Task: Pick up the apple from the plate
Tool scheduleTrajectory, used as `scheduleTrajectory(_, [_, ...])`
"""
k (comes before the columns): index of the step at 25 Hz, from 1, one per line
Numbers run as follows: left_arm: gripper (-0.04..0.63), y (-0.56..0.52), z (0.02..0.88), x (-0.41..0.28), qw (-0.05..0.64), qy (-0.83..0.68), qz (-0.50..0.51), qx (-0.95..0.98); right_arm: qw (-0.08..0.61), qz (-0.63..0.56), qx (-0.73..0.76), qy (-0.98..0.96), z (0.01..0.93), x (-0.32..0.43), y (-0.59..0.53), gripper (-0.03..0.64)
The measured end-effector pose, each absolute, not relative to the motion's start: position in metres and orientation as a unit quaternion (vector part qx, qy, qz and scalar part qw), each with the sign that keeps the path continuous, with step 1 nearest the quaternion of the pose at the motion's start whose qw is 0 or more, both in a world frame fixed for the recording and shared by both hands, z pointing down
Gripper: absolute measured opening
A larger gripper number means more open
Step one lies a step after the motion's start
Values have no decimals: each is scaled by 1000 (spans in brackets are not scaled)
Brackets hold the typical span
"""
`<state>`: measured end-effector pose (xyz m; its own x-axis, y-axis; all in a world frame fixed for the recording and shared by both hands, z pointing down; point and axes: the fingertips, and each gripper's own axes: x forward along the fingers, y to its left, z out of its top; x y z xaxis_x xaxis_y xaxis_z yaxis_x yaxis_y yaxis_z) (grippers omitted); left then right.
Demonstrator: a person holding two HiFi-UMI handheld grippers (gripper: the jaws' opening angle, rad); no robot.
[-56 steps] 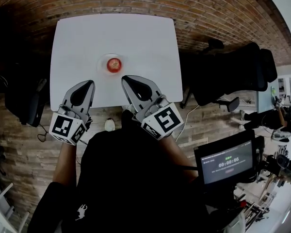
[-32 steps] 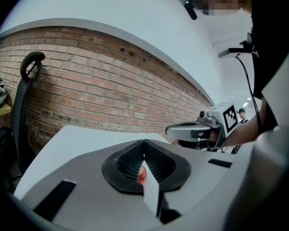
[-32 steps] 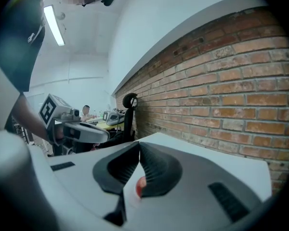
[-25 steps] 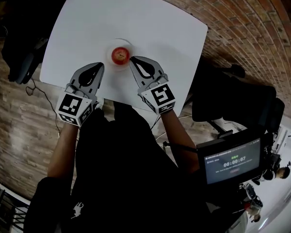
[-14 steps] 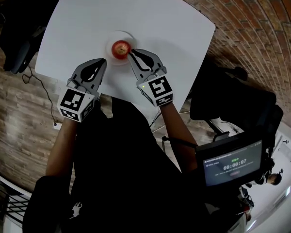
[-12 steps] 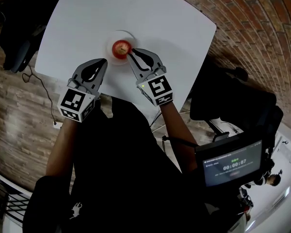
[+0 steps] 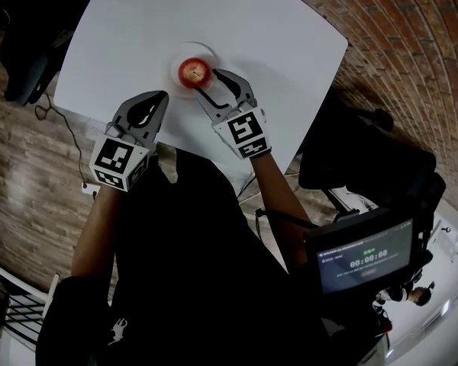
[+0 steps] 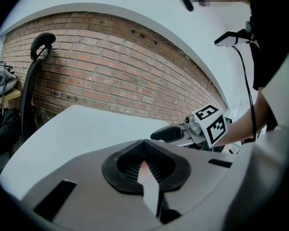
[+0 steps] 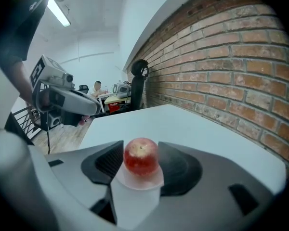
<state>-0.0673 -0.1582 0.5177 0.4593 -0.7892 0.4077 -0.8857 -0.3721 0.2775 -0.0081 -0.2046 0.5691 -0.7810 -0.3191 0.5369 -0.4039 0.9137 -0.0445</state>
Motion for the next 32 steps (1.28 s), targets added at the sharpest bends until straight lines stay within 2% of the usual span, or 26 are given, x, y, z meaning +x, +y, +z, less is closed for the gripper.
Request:
scheduleTrajectory(7, [5,-158,521,-69,238,-519,103,815,290,76,176,-937,587,-12,-206,256])
scheduleTrajectory(19, [5,-155,525,-80,244,-536,104,802,326,58,156,-931,614,-20,-206,409])
scheduleTrajectory(32, [5,-148,529,-91,250,-550,110,789,336,59,141,-929,635,-34,-211,414])
